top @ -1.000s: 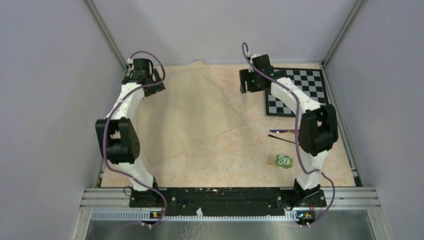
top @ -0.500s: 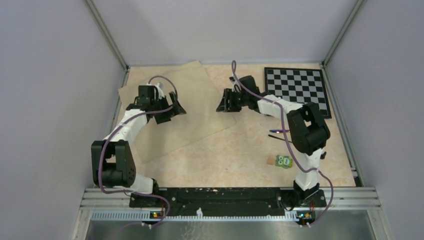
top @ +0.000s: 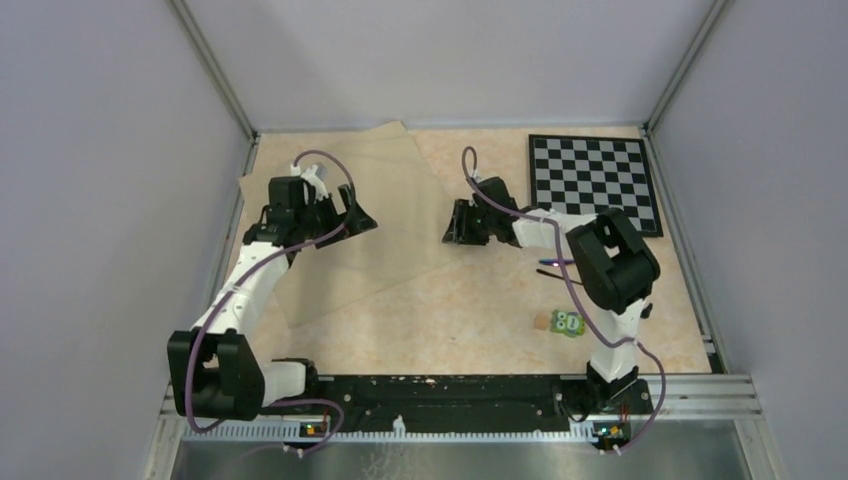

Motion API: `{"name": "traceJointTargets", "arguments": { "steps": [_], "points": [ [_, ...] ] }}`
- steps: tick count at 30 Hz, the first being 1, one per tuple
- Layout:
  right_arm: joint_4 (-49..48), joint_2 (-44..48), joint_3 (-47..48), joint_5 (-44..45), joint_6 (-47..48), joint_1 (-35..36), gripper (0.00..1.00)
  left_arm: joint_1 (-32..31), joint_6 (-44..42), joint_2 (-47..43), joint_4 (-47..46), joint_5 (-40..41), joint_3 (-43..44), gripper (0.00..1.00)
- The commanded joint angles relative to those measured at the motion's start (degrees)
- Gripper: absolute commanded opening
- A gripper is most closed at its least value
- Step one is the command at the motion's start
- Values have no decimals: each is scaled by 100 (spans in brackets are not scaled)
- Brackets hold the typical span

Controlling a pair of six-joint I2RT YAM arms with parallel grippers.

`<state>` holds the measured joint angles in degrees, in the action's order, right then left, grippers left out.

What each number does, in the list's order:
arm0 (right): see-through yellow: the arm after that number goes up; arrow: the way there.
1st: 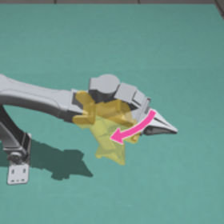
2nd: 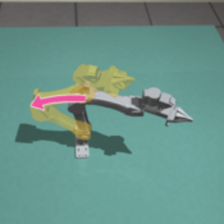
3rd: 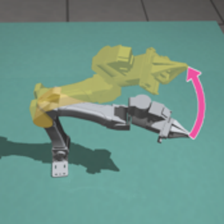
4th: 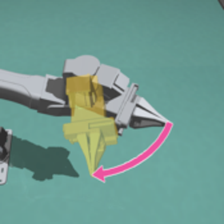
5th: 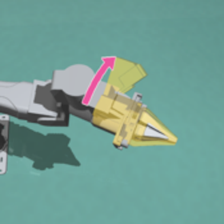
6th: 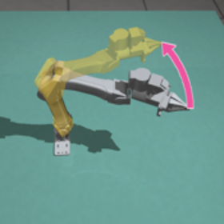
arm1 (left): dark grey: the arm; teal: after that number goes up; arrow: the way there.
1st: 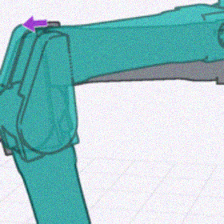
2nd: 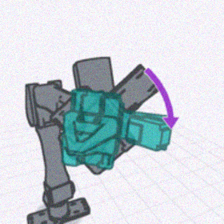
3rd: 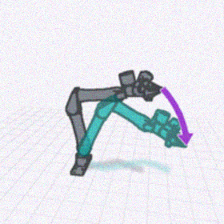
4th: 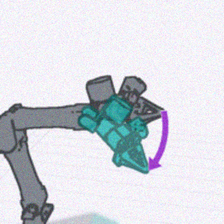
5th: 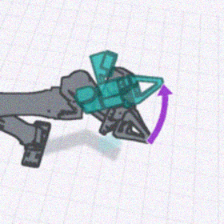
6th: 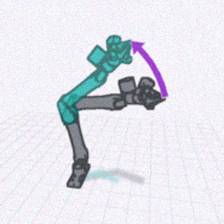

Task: Fold the napkin into a case and place the utensils inside
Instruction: Flatten out the crumpled napkin at the center of the board.

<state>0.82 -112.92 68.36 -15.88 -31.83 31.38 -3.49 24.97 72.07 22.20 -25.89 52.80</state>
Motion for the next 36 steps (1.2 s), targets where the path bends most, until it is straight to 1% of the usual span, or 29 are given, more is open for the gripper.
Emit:
{"name": "traceJointTargets", "arguments": {
  "steps": [1,6,10,14,20,24,29,31,33,36],
  "points": [
    [266,485,-986,1022,-218,-5,46,6,-60,-238,-126,39,26,99],
    [124,1327,-2294,1444,-676,0,47,6,-20,-150,-298,95,-191,99],
    [-113,2209,-3346,1341,-1060,9,47,1,208,212,-456,207,-387,99],
    [-231,3228,-4188,1415,-1466,95,47,7,610,708,-712,584,-507,99],
    [-404,4574,-5201,1569,-1964,185,47,6,905,1762,-1183,574,-295,99],
    [-518,4935,-5427,1511,-2011,244,47,-32,913,2445,-1406,502,2,99],
    [-557,4818,-5267,1377,-1793,246,47,-112,784,3260,-1322,513,738,99],
    [-611,4772,-5228,1328,-1682,246,48,-117,677,3538,-1100,512,1139,99],
    [-537,4688,-5095,1235,-1484,246,48,-117,517,3661,-794,606,1485,99],
    [-135,4681,-4757,1157,-1130,251,48,-117,344,3349,-501,949,1538,99]
  ]
}}
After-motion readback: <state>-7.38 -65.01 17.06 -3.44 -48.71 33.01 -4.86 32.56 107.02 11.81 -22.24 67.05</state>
